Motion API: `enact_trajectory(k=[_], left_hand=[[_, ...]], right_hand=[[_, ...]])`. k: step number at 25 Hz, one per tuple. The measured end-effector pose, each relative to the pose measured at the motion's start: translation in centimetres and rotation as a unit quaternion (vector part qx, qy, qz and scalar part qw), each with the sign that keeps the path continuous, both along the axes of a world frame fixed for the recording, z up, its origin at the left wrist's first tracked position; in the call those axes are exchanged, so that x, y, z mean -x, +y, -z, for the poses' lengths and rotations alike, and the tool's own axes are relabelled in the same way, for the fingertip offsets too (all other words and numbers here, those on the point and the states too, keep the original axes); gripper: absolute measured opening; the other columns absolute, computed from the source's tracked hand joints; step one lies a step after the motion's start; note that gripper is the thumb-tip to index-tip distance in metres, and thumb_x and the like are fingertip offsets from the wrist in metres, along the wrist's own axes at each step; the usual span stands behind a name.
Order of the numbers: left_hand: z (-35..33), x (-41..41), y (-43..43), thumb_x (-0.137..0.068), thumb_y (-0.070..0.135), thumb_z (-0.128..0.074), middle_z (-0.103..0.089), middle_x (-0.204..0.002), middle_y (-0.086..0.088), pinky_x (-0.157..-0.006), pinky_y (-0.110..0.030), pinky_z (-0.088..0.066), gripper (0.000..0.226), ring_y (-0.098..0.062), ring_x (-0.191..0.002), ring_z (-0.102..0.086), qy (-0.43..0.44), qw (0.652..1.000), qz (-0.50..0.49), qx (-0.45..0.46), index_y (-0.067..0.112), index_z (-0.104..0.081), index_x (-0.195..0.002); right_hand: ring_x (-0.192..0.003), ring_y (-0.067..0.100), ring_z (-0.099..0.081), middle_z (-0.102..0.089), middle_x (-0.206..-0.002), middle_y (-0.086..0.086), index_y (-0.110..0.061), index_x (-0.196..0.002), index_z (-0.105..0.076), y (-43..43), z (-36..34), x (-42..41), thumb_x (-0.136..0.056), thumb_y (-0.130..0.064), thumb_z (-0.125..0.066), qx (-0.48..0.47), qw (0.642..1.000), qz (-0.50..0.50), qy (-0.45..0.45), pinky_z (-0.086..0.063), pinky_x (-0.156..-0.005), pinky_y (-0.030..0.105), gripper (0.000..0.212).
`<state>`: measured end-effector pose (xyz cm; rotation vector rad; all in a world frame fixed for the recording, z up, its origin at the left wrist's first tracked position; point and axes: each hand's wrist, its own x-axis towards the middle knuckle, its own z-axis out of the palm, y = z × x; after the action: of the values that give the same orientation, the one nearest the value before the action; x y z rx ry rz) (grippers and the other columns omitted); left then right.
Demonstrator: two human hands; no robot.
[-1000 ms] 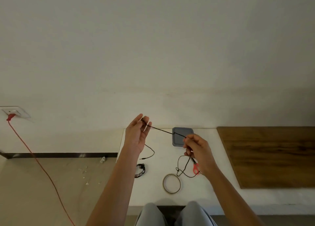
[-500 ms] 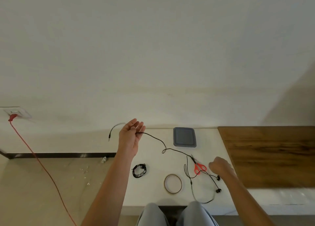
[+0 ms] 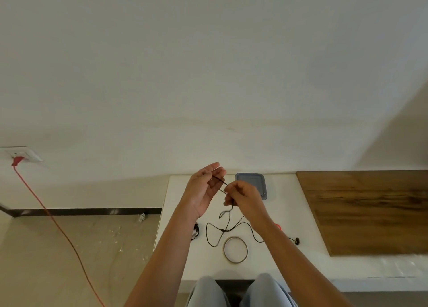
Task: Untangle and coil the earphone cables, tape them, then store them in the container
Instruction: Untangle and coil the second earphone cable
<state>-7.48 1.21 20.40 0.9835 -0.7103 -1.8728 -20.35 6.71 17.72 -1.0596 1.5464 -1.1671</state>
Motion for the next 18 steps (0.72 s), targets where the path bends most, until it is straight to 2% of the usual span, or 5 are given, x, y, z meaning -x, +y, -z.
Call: enact_trajectory(k=[4,9,13,15,18], left_hand=[[0.6,-0.6,-0.7,-0.098,-0.01,-0.031,-0.065,-0.112,-0.019,-0.074,-0.025,-0.059,0.036,-0.022,-0.1,-0.066,0.004,0.999,-0.037,-0.012,-0.002,-0.058,-0.12],[0.3,0.7,0.0,-0.095,-0.009,-0.043,-0.067,-0.106,-0.012,-0.074,-0.027,-0.059,0.031,-0.021,-0.092,-0.069,-0.014,0.999,-0.019,0.026,0.006,-0.065,-0.109],[-0.3,1.8,1.3,-0.093,-0.005,-0.051,-0.072,-0.105,-0.013,-0.084,-0.031,-0.057,0.036,-0.02,-0.096,-0.07,-0.118,0.986,0.061,0.098,0.016,-0.06,-0.12],[-0.5,2.0,1.4,-0.095,-0.003,-0.049,-0.071,-0.104,-0.014,-0.082,-0.029,-0.057,0.031,-0.019,-0.093,-0.07,-0.107,0.989,0.023,0.095,0.012,-0.057,-0.121],[-1.2,1.5,0.9,-0.096,-0.005,-0.045,-0.069,-0.094,-0.013,-0.071,-0.023,-0.057,0.024,-0.018,-0.08,-0.069,-0.073,0.993,-0.049,0.083,0.0,-0.059,-0.115]], right_hand=[[-0.065,0.021,-0.066,-0.068,-0.073,0.012,-0.001,-0.086,-0.065,1.1,0.0,2.4,-0.091,-0.007,-0.058,-0.058,0.991,0.011,-0.122,-0.057,-0.075,0.033,0.01],[-0.081,0.016,-0.068,-0.073,-0.091,0.012,-0.007,-0.091,-0.069,2.4,0.0,3.4,-0.09,-0.011,-0.057,-0.147,0.972,-0.182,0.001,-0.052,-0.086,0.03,0.012],[-0.078,0.02,-0.07,-0.074,-0.087,0.009,-0.005,-0.1,-0.068,1.7,-1.7,1.5,-0.095,-0.02,-0.056,-0.047,0.994,-0.069,-0.067,-0.056,-0.075,0.023,0.02],[-0.065,0.016,-0.065,-0.071,-0.077,0.009,-0.002,-0.093,-0.068,1.8,-1.9,1.4,-0.095,-0.015,-0.056,-0.033,0.998,-0.032,-0.048,-0.054,-0.066,0.021,0.018],[-0.061,0.013,-0.063,-0.07,-0.073,0.007,-0.003,-0.087,-0.068,3.2,-1.4,2.2,-0.094,-0.012,-0.056,-0.064,0.995,-0.046,-0.055,-0.054,-0.068,0.025,0.017]])
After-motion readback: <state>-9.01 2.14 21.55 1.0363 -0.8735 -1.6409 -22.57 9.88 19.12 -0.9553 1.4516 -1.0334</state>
